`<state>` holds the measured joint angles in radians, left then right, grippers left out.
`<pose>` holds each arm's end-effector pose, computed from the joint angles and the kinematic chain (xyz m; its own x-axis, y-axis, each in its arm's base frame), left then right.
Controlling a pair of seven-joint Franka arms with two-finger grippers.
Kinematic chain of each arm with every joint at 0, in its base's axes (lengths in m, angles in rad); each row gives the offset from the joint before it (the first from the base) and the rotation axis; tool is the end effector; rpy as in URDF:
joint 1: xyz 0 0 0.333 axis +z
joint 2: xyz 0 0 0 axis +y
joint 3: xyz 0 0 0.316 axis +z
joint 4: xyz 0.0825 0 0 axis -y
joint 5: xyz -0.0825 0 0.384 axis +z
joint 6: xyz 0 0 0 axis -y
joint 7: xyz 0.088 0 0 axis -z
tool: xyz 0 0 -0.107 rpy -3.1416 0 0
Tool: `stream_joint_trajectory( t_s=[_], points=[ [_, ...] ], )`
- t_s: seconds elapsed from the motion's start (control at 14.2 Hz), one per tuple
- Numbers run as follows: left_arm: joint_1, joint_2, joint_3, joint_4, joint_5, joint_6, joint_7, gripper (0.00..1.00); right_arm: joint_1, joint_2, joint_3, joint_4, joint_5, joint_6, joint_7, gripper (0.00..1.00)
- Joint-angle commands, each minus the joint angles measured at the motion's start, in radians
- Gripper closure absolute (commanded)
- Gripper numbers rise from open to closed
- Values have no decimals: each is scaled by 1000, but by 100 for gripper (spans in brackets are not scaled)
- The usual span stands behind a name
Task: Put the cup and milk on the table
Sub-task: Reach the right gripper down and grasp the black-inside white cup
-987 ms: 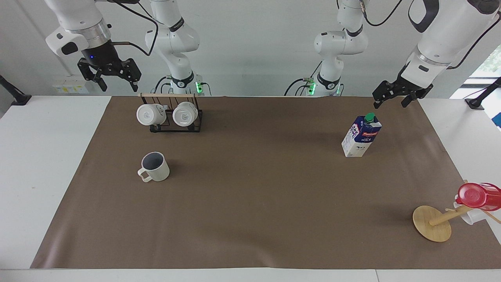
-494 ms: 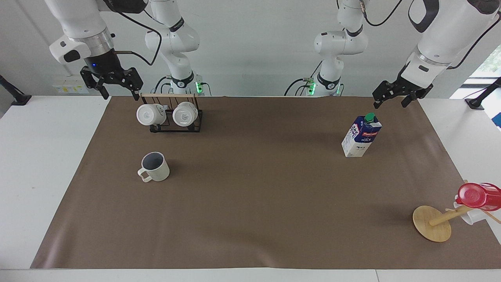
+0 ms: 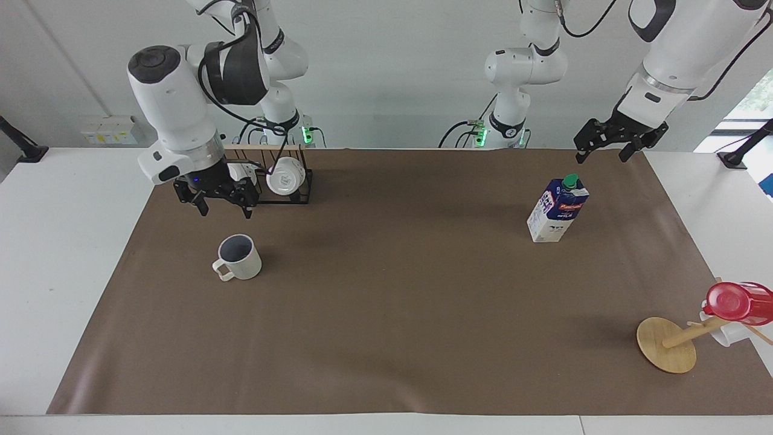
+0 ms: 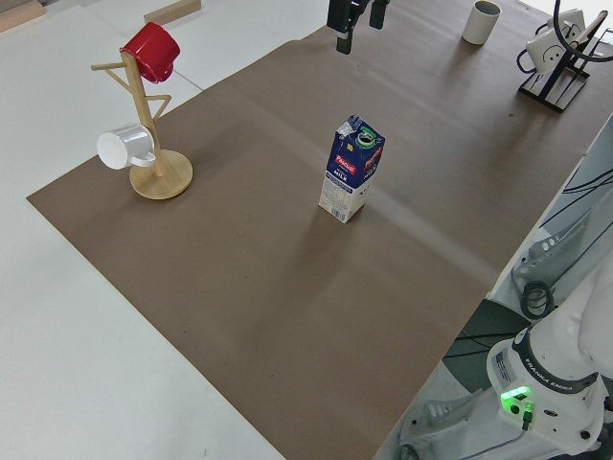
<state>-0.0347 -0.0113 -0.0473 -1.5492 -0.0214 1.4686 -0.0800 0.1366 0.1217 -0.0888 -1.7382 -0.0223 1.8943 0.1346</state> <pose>0.5384 -0.0469 0.6322 0.9975 -0.0040 -0.0707 -0.0029 -0.9999 0.0153 0.6027 0.0294 0.5026 0.9962 -0.0786 0.0387 -0.0797 -0.9965 0.0272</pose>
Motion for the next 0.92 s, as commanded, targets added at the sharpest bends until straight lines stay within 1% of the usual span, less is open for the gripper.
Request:
stream_joint_trajectory(
  t_s=[0.0, 0.14, 0.21, 0.49, 0.63, 0.85],
  points=[
    [-13, -4, 9, 12, 11, -21, -1, 0, -11, 9, 3, -73, 4, 99, 23, 0],
    [-8, -3, 9, 12, 9, -19, -11, 0, -11, 10, 3, -122, 4, 147, 42, 0],
    [-7, -3, 9, 12, 9, -17, -12, 0, -8, 27, 3, -138, 4, 158, 54, 0],
    [-5, -3, 9, 12, 9, 6, -11, 0, -8, 74, 3, -204, 4, 284, 79, 0],
    [-4, -3, 9, 12, 9, 6, 0, 0, -6, 99, 3, -205, 4, 302, 82, 0],
    [-4, -3, 10, 12, 9, 7, -3, 0, -6, 104, 3, -213, 4, 304, 80, 0]
  ],
)
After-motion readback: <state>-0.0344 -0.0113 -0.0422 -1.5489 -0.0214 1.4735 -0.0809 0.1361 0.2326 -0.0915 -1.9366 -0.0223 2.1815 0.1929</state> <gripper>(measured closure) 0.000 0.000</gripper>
